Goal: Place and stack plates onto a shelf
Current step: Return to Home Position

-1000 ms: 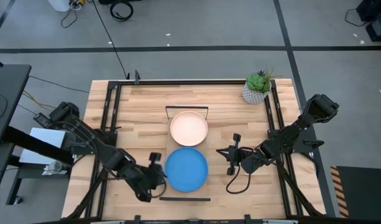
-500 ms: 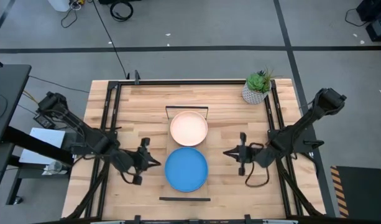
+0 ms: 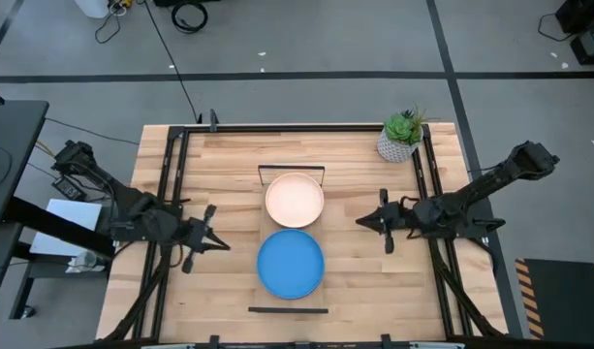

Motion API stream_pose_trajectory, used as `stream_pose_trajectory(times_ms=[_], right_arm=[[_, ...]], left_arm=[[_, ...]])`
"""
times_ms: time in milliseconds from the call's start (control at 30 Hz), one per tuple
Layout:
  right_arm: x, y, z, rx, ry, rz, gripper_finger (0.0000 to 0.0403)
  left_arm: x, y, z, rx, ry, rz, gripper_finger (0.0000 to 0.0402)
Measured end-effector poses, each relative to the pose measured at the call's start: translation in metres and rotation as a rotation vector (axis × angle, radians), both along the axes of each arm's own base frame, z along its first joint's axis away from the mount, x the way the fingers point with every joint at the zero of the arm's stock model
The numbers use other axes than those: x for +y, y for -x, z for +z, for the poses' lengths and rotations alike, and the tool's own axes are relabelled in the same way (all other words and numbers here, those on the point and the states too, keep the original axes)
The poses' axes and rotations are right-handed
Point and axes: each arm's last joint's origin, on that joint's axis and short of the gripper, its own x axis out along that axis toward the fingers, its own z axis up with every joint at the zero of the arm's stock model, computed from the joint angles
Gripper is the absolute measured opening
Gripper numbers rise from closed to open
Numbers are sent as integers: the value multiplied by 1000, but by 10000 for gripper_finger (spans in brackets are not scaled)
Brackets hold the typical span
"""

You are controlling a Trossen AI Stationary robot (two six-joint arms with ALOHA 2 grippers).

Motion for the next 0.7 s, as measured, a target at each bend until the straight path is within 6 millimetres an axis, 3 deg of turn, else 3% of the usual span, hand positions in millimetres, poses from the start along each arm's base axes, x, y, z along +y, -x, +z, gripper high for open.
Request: stream_pose_trajectory(times_ms=[100, 467, 700], right_arm=[[-10, 7, -6, -42, -7, -15, 10], [-25, 9, 5, -126, 19, -5, 10], [-43, 13, 8, -136, 20, -168, 11]], left_arm=[[9, 12, -9, -41, 32, -1, 10], [30, 38, -35, -194, 113, 95, 10], [38, 47, -52, -239, 121, 157, 10]])
